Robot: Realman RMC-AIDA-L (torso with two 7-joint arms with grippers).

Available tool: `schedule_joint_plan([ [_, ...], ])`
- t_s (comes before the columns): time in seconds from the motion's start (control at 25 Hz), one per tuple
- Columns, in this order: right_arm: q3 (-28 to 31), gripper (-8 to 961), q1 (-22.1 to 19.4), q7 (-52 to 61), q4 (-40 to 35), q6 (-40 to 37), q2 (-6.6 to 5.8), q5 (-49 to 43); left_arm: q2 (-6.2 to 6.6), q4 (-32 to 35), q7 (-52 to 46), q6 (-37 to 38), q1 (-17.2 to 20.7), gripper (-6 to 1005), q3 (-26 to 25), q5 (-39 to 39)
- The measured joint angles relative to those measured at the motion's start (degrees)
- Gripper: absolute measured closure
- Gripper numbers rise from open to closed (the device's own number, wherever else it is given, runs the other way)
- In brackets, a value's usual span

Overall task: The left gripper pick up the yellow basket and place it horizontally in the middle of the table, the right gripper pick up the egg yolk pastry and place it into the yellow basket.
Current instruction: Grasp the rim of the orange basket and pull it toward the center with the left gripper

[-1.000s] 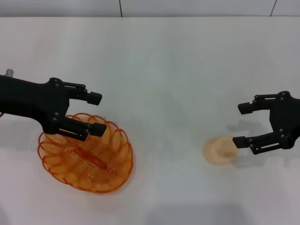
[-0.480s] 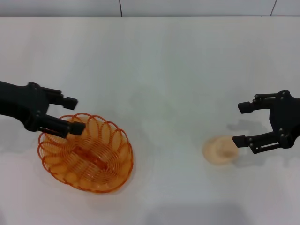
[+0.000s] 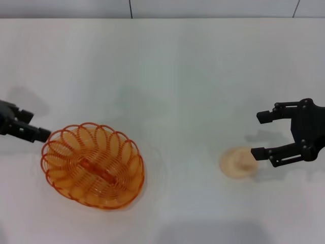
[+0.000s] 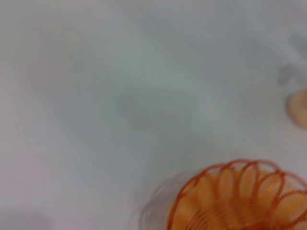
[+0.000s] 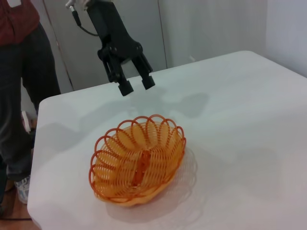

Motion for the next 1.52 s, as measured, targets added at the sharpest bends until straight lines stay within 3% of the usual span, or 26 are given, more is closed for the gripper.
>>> schedule_joint_plan([
  [0.32, -0.1, 105, 0.3, 0.1, 0.0, -0.1, 0.08, 0.4, 0.02, -4.1, -3.9, -0.9, -3.3, 170, 0.3, 9.8],
  [0.92, -0.2, 106, 0.6, 0.1, 1.5, -0.5, 0.09, 0.5, -2.52, -14.8, -9.9, -7.0, -11.7, 169, 1.7, 20.9],
  [1.52, -0.6, 106, 0.3, 0.1, 1.6, -0.6, 0.09, 0.4, -5.52, -16.0, -12.3, -9.5, -12.5, 170, 5.3, 21.8],
])
